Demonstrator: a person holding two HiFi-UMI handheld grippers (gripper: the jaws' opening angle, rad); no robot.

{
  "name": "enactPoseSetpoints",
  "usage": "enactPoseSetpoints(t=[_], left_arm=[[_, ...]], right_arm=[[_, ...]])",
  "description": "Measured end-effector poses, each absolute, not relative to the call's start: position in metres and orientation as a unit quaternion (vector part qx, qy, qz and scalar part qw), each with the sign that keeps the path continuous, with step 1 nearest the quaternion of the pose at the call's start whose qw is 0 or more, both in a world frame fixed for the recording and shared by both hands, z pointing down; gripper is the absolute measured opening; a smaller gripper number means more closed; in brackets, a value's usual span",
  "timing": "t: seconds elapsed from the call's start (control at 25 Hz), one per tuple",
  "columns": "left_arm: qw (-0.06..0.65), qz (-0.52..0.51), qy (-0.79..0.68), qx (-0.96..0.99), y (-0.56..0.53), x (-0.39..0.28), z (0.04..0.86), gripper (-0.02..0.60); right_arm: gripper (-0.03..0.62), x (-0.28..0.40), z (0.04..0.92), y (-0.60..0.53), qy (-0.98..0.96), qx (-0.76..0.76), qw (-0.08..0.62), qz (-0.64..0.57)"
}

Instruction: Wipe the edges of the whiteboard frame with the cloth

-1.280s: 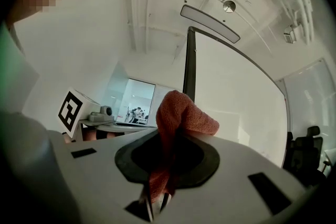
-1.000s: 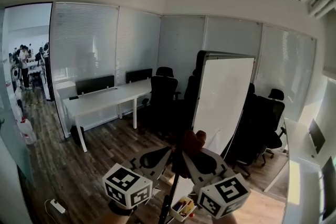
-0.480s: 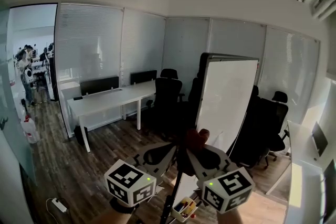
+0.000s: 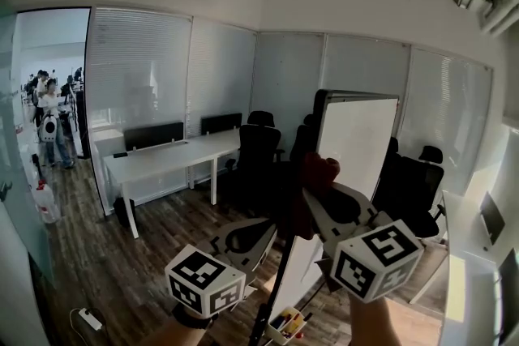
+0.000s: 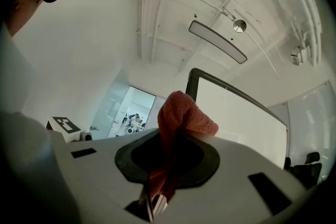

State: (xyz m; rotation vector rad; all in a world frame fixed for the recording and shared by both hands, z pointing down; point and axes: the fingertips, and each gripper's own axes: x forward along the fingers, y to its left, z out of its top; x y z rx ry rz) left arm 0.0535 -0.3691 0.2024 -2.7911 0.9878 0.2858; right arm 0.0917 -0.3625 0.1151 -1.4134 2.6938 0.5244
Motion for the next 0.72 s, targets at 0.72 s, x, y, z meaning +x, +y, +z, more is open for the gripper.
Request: enactPoseSetpoints(t=[0.72], left_arm=[[0.073,0.091,0.332,-0.936,-0.363,0.052,0.219,0.008]], right_arm=[[0.048,0.092,0.101,-0.351,0.875,-0.447,0.072,0.17]])
